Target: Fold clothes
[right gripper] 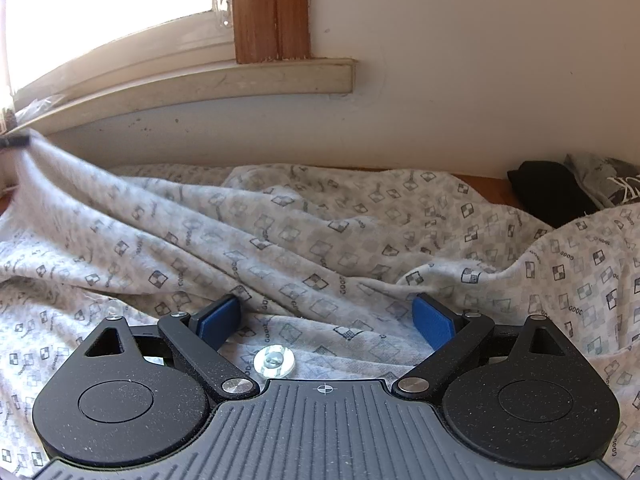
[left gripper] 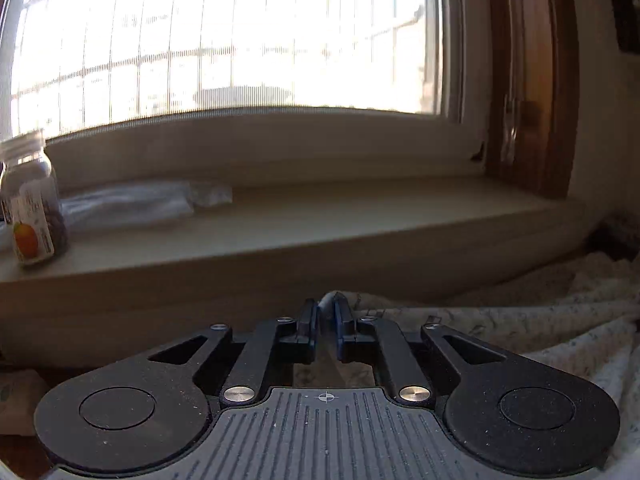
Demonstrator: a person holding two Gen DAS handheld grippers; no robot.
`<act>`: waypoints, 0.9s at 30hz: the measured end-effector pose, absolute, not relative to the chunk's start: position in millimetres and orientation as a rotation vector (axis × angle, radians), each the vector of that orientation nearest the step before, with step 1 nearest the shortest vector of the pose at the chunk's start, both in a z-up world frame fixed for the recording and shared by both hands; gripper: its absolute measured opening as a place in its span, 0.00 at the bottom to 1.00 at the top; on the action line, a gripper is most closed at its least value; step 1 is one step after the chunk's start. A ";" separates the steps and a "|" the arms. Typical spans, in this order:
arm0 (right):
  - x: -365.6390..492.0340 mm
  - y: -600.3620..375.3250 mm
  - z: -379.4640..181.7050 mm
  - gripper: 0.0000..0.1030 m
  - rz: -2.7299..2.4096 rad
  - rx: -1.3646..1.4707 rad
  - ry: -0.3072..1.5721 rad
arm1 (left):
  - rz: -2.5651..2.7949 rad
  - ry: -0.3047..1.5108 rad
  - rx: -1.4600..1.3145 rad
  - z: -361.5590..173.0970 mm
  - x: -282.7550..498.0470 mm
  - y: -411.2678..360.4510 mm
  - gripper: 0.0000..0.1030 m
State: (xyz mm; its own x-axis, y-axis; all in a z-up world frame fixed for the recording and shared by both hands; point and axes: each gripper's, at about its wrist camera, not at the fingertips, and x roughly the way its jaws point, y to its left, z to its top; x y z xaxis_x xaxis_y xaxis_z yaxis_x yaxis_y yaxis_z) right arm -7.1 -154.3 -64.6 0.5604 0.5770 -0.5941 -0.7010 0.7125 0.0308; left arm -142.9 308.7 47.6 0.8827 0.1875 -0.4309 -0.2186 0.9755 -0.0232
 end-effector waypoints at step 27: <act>-7.1 -155.3 -65.0 0.90 0.765 -0.217 0.612 | 0.112 0.533 -0.083 12.4 -196.1 279.1 0.01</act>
State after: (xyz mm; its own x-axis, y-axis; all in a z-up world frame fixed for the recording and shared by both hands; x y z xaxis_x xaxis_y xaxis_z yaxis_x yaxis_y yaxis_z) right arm -7.1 -155.3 -65.0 0.5590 0.5822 -0.5904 -0.7040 0.7094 0.0331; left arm -196.1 279.1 12.4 0.8553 0.0848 -0.5111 -0.1280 0.9905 -0.0499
